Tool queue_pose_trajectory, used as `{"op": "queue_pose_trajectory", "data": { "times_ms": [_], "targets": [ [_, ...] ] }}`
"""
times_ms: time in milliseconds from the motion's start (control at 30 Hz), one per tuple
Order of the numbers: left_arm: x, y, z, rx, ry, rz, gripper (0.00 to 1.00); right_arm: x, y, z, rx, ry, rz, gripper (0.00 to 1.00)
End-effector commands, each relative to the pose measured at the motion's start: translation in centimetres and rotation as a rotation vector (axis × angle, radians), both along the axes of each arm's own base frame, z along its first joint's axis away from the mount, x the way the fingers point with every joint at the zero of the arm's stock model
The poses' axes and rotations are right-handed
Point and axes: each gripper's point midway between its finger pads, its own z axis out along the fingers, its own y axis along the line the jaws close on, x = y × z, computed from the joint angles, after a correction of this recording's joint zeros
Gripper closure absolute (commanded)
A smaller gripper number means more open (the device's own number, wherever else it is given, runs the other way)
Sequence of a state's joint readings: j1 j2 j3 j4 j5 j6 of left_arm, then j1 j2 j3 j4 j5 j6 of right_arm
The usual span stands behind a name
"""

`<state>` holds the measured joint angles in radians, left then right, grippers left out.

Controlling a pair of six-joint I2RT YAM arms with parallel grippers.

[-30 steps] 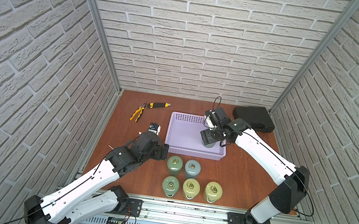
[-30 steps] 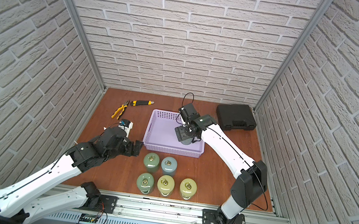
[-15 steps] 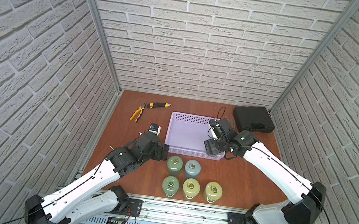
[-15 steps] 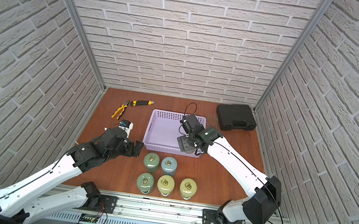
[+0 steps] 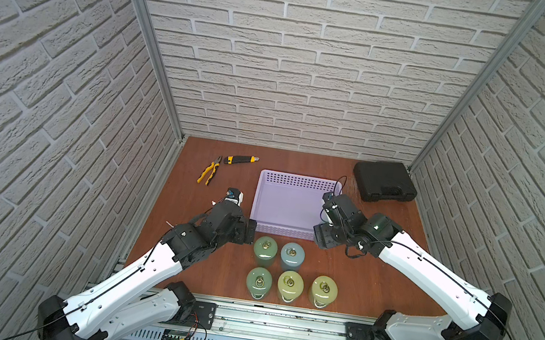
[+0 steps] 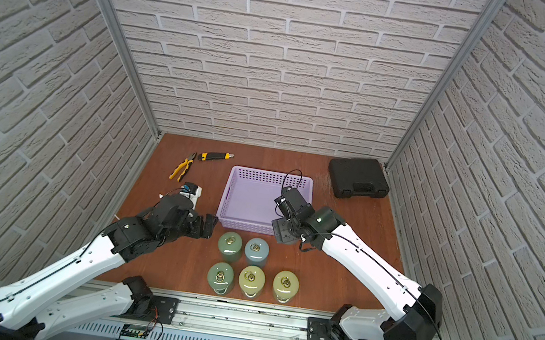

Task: Take the tea canister out of the basket
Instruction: Place the tea canister at the center of the board.

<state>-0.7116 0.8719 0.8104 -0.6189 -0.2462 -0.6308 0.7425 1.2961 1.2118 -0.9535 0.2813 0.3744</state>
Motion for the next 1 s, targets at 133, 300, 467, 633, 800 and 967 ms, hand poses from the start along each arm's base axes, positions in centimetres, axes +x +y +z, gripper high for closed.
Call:
{"op": "queue_pose_trajectory", "data": {
  "times_ms": [133,300,467,633,800,967],
  "targets": [
    [0.2,0.3,0.1,-0.012,-0.016,0.022,0.02,-0.1,0.2,0.9,0.067,-0.082,-0.054,0.52],
    [0.2,0.4,0.3,-0.009,-0.022,0.02,0.02,-0.7,0.4,-0.8,0.068,-0.06,-0.07,0.52],
    [0.1,0.5,0.4,-0.008,-0.024,0.019,0.02,-0.8,0.3,-1.8,0.07,-0.064,-0.088,0.52],
    [0.0,0.5,0.3,-0.007,-0.018,0.017,0.02,-0.8,0.4,-2.6,0.08,-0.065,-0.101,0.52],
    [0.1,0.4,0.3,-0.005,-0.017,0.016,0.02,-0.6,0.5,-3.5,0.094,-0.064,-0.124,0.52],
    [0.1,0.4,0.2,-0.002,-0.015,0.015,0.02,-0.6,0.6,-4.5,0.101,-0.056,-0.139,0.52]
  ]
}}
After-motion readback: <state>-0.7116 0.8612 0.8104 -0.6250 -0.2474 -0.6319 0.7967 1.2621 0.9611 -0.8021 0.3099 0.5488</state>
